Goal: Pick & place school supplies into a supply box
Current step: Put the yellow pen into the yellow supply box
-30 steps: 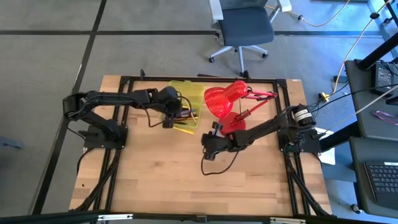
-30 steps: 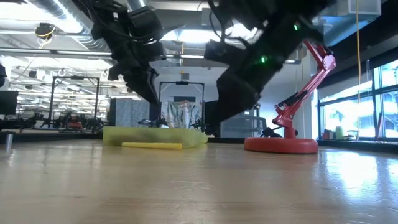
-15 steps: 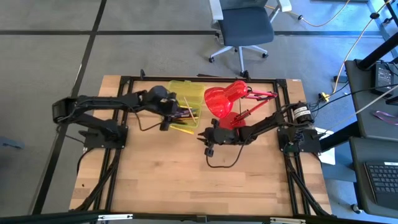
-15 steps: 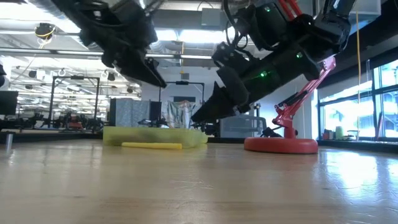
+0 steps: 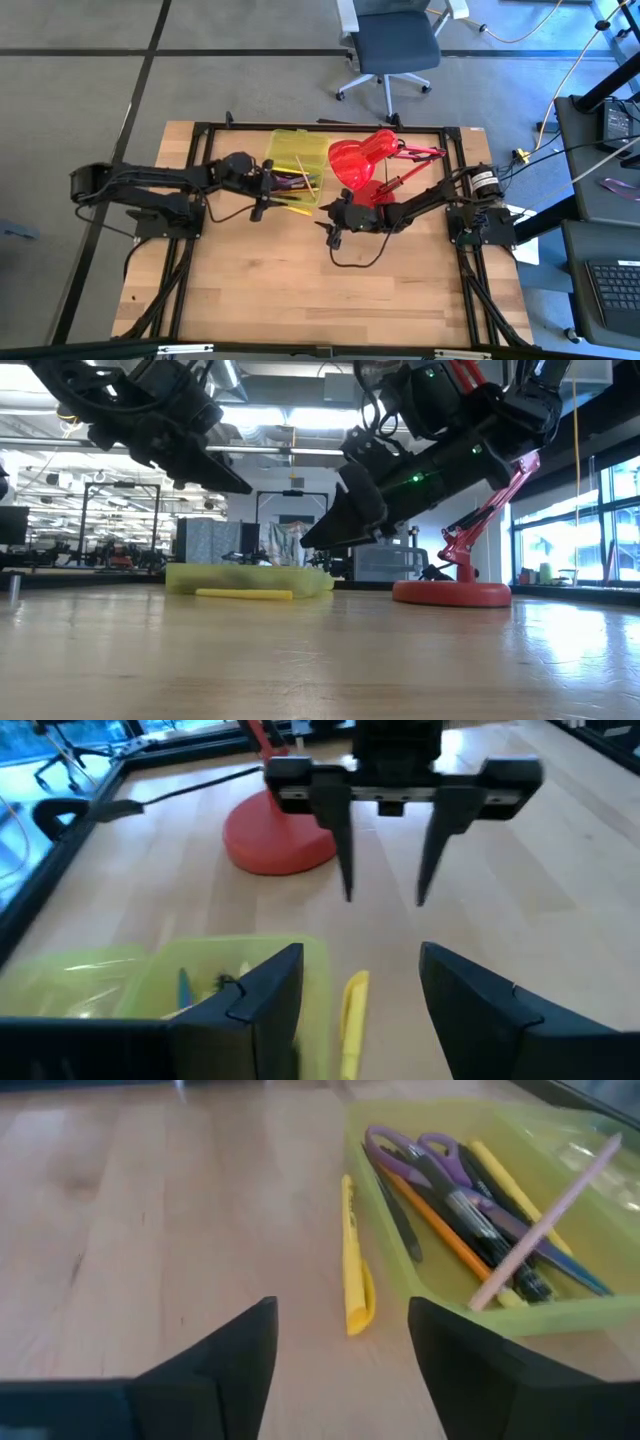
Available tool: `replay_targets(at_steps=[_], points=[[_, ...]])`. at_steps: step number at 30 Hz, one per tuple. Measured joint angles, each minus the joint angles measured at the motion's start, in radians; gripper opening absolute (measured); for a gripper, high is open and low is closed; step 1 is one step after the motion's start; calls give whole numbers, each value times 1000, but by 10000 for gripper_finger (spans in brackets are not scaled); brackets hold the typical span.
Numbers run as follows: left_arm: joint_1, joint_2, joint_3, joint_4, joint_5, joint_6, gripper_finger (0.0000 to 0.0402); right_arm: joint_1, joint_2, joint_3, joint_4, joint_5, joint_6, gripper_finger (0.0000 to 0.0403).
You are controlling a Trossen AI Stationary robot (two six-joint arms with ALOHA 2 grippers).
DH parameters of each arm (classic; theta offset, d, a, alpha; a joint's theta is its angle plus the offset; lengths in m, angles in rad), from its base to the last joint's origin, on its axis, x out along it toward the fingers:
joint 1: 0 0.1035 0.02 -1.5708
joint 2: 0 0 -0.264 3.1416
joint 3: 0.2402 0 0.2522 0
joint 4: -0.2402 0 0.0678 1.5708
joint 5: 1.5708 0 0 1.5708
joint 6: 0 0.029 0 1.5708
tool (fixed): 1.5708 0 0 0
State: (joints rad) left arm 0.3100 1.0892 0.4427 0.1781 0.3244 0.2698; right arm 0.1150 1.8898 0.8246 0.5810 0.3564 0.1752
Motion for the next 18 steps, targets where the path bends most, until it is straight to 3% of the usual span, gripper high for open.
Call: replay_targets(at_steps=[10,18], points=[[-40,18,-1,-2,-15,-25,193,-1,98,63,49,8,-7,231],[-64,18,-1,-10,-12,-25,184,-24,148,130,-38,16,30,231]])
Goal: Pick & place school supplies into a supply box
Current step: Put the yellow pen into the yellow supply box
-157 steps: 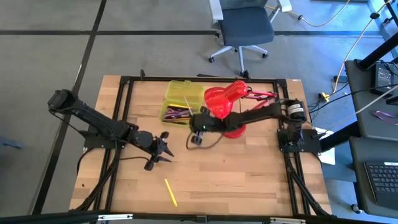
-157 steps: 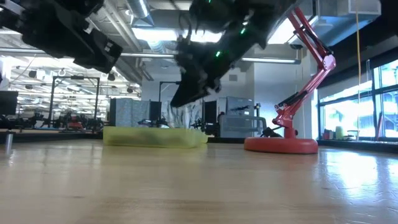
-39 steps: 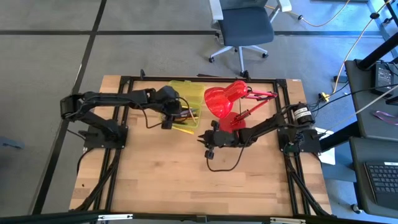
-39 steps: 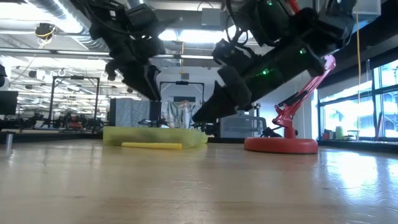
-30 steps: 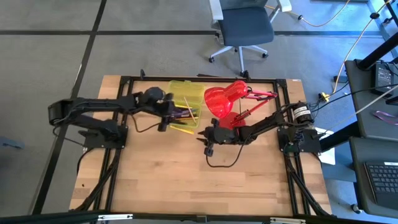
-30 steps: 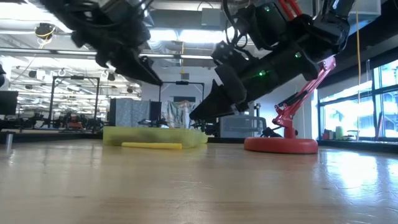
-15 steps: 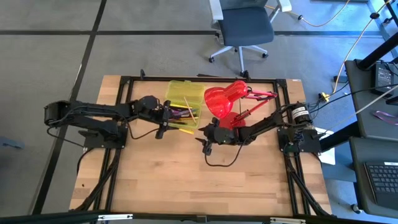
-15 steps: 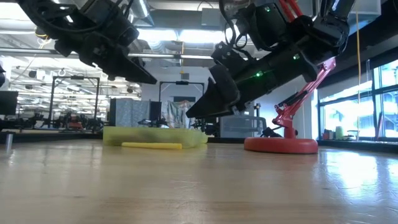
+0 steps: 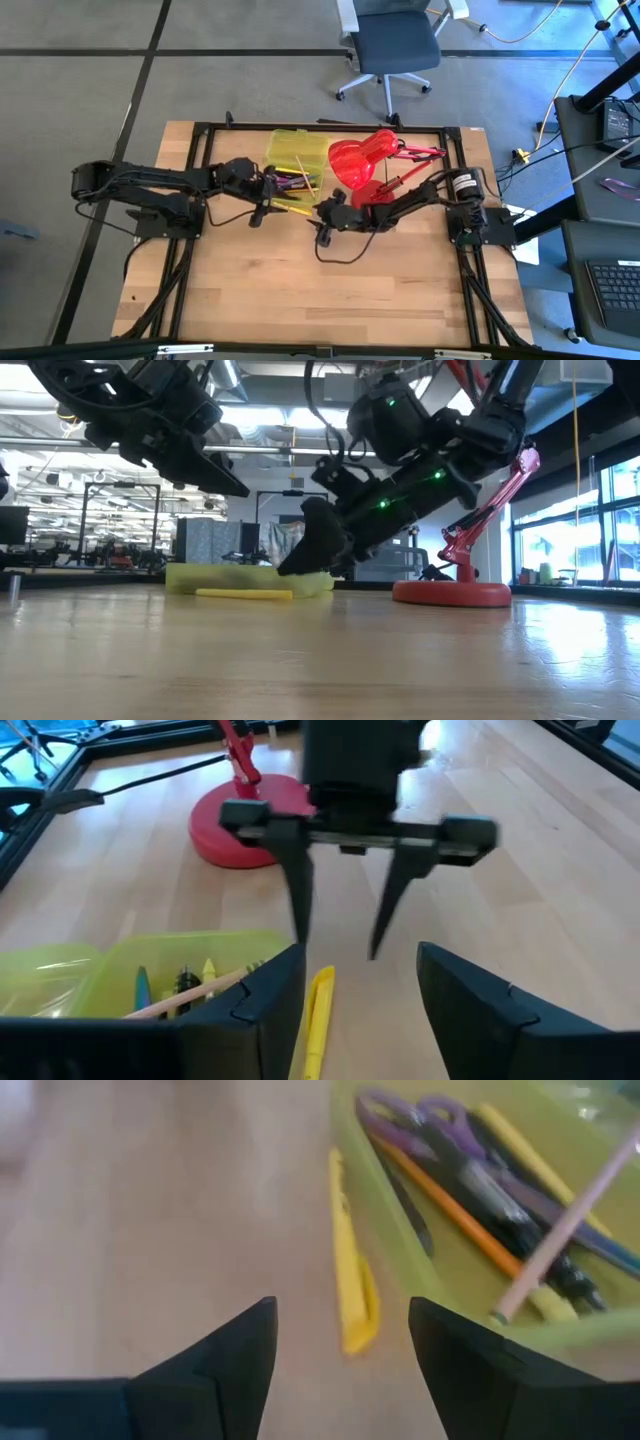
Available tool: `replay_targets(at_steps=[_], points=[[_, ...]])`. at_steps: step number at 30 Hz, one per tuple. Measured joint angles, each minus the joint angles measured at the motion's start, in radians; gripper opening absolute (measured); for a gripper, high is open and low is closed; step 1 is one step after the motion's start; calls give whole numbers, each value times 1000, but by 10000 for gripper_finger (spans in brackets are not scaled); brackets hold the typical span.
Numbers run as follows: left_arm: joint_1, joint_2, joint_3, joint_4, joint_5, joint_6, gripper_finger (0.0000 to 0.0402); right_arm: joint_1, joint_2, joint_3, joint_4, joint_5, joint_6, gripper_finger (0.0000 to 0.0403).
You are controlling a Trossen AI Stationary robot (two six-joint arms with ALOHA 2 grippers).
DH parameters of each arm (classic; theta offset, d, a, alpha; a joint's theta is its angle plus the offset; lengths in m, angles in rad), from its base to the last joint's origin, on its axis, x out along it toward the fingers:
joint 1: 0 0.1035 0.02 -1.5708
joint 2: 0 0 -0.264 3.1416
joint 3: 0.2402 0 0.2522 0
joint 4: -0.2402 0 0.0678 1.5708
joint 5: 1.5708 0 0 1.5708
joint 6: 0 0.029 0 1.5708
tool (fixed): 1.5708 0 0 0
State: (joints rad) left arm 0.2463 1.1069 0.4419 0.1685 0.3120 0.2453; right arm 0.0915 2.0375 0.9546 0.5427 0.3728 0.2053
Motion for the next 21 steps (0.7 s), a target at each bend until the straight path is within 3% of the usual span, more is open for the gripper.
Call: replay_targets(at_steps=[11,21], points=[[-3,0,0,-2,-1,1,180,-14,37,2,-42,-10,54,231],[-3,0,0,-7,-1,3,180,-37,97,2,63,-50,48,231]])
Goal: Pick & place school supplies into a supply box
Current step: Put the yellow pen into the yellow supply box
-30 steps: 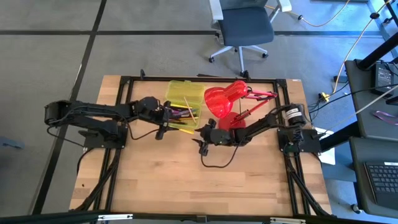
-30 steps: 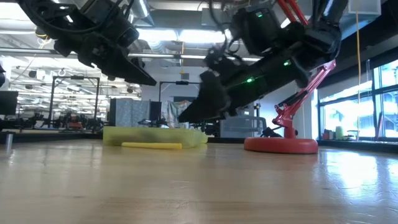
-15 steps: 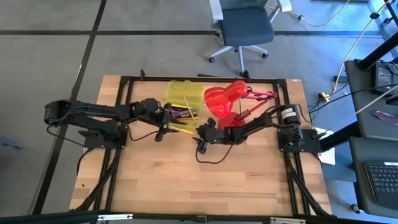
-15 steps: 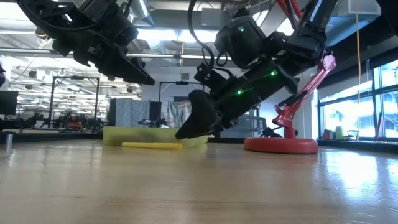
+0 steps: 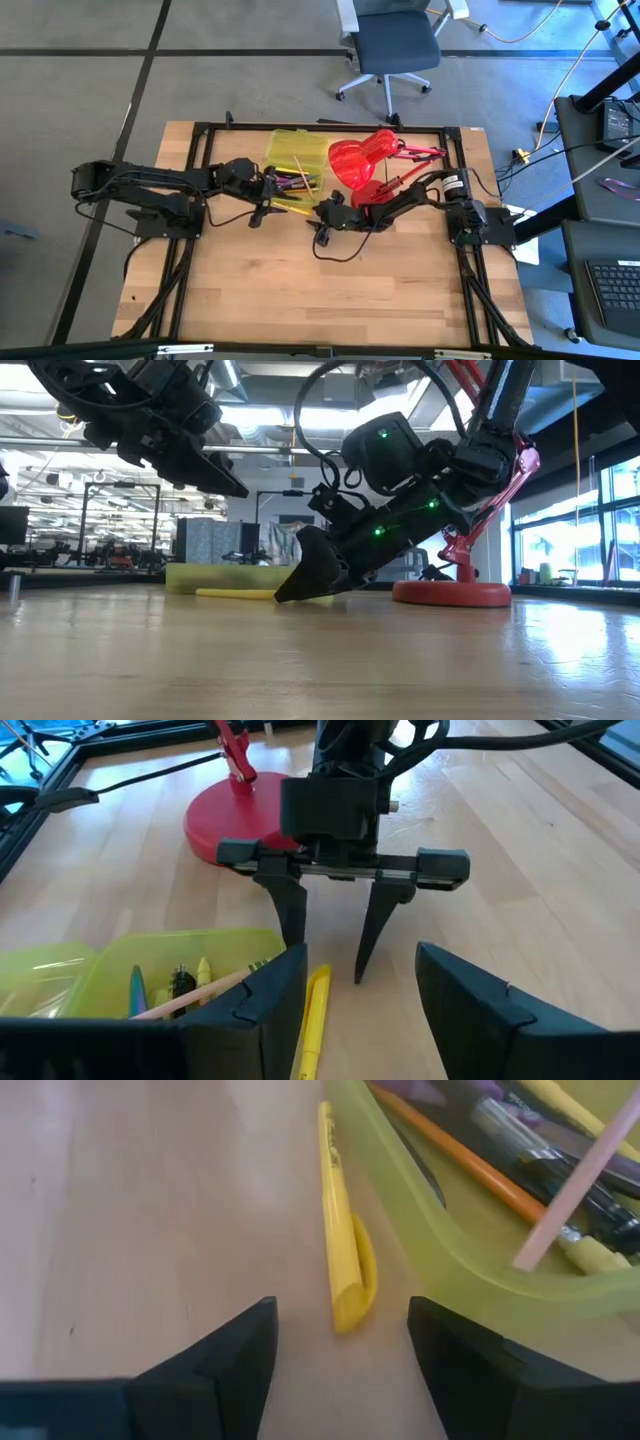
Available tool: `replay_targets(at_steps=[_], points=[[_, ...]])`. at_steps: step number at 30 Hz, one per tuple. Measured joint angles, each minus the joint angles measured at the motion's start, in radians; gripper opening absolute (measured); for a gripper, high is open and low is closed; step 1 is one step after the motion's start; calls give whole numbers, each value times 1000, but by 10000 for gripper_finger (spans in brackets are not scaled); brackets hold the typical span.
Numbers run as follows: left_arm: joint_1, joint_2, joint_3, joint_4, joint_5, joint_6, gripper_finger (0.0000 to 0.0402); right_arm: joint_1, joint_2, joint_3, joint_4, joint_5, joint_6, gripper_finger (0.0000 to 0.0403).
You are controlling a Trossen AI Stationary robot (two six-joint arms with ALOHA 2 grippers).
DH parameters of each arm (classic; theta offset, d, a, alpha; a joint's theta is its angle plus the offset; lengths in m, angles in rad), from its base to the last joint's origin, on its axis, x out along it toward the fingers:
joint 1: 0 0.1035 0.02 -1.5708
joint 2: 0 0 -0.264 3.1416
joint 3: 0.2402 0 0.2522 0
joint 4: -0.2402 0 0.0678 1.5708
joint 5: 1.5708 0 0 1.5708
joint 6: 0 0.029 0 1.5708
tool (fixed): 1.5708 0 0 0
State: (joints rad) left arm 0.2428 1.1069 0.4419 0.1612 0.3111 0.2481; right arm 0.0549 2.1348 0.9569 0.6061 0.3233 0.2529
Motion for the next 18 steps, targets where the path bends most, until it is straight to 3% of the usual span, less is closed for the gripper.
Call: replay_targets(at_steps=[7,18], points=[[0,0,0,-1,0,0,173,-7,27,0,49,-5,-1,222],[0,0,0,-4,0,0,169,-9,29,0,45,-37,-45,161]])
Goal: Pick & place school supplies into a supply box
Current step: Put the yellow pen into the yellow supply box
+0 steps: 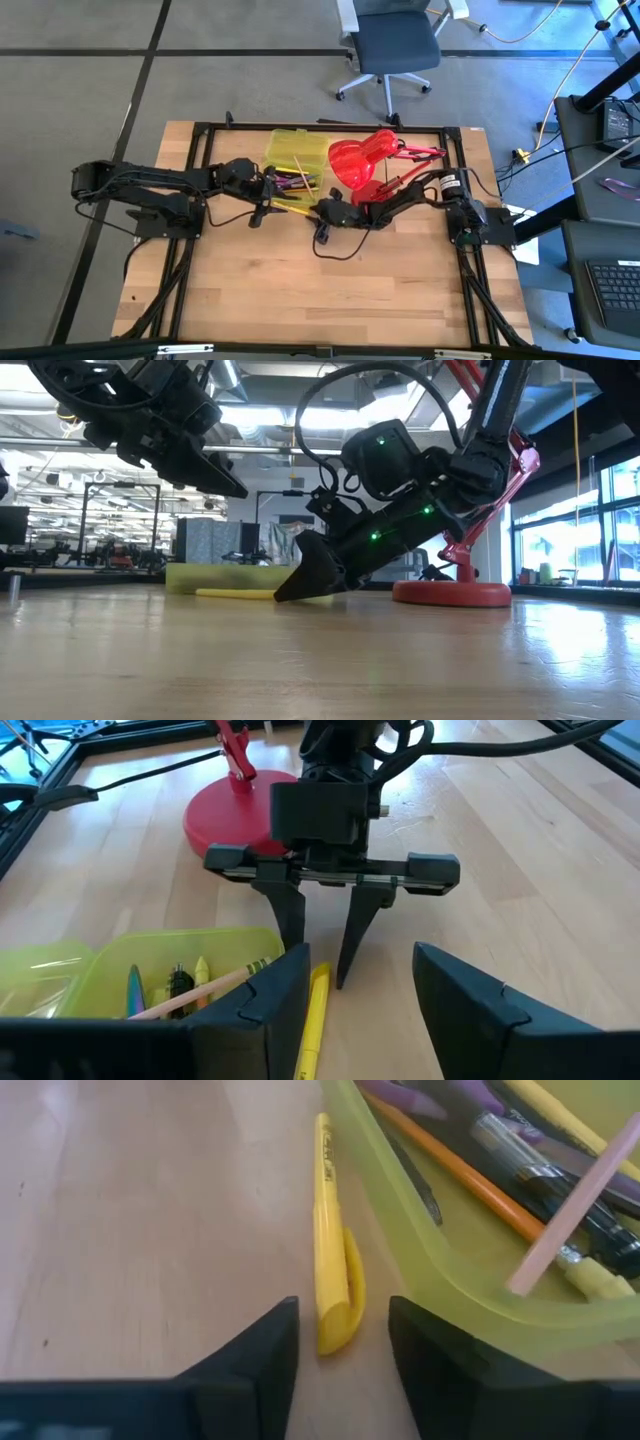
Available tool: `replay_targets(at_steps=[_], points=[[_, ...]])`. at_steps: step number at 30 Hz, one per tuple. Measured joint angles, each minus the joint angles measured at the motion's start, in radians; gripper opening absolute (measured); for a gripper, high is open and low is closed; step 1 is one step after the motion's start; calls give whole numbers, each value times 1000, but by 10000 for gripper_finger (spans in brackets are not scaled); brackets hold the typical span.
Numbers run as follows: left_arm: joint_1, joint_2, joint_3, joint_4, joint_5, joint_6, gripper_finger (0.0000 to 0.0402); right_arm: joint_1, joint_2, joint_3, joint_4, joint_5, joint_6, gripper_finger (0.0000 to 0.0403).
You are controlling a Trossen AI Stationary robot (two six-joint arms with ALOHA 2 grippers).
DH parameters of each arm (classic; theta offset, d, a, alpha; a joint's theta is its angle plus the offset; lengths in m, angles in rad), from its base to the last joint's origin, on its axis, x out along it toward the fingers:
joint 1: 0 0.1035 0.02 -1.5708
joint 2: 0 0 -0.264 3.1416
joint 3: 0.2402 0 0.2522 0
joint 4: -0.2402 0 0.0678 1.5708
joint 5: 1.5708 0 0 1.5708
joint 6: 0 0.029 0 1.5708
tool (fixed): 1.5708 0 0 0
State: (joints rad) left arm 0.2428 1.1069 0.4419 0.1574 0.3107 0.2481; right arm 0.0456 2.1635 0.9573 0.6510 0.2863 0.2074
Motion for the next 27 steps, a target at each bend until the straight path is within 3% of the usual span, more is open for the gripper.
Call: replay_targets(at_steps=[16,22,24,27], points=[[0,0,0,-5,-2,0,169,-10,0,1,-20,-67,-34,81],[-4,0,0,-84,-4,11,169,-9,0,1,-28,-81,-56,58],[-22,0,0,-116,-35,31,169,-8,0,1,-28,-82,-56,59],[-77,0,0,-145,-161,28,169,-8,0,0,-28,-82,-56,62]])
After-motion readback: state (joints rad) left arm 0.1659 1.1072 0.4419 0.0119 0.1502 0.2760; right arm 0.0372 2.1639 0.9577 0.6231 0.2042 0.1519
